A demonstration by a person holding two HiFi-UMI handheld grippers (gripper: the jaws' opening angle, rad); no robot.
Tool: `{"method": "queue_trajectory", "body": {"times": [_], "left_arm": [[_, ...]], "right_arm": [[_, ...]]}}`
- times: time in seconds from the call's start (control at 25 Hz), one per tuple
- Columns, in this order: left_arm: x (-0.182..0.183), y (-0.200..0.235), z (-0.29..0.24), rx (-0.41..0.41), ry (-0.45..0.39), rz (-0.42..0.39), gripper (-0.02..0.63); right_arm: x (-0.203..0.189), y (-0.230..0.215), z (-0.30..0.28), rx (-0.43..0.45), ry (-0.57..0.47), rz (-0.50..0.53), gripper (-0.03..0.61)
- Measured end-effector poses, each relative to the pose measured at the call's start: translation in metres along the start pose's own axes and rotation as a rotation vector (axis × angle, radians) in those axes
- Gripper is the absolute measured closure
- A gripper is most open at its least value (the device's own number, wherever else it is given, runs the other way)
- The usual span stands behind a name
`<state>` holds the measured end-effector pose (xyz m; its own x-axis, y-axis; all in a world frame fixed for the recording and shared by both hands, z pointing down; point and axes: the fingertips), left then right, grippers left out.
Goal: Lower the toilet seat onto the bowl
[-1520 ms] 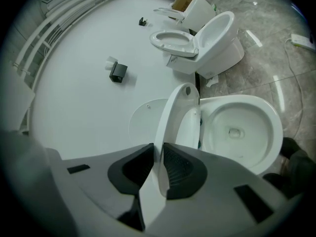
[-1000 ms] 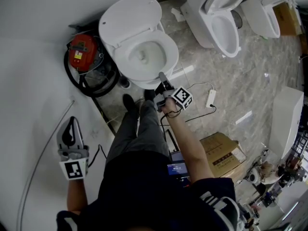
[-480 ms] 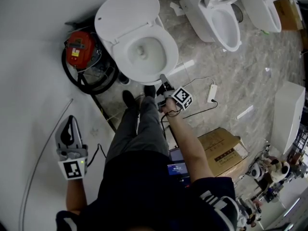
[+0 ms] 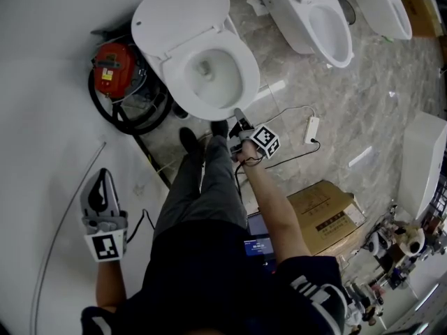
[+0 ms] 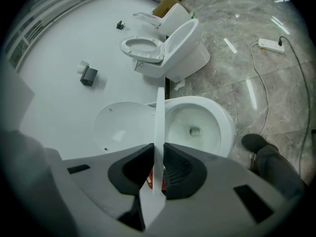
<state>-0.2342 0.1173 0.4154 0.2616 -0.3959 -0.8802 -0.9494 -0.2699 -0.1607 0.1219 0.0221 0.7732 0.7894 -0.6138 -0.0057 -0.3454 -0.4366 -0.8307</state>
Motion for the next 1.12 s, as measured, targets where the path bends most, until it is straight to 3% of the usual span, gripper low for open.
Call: {"method": "queue_trajectory", "body": {"times": [1.12], "left_arm": [[-0.026, -0.03, -0.025, -0.041, 0.062, -0.032, 0.589]], "right_arm": [[0.003, -0.097, -0.025, -0.045, 0.05, -0.039, 0.483]]}}
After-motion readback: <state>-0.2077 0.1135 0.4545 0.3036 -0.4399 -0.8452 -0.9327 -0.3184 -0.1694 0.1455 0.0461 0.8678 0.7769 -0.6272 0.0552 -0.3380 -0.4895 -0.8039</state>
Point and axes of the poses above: the fingertips, and each gripper's own axes: z backward along the fingers, y to its left, x out of its top, and after that the axes turned 3 degrees about y, right-handed
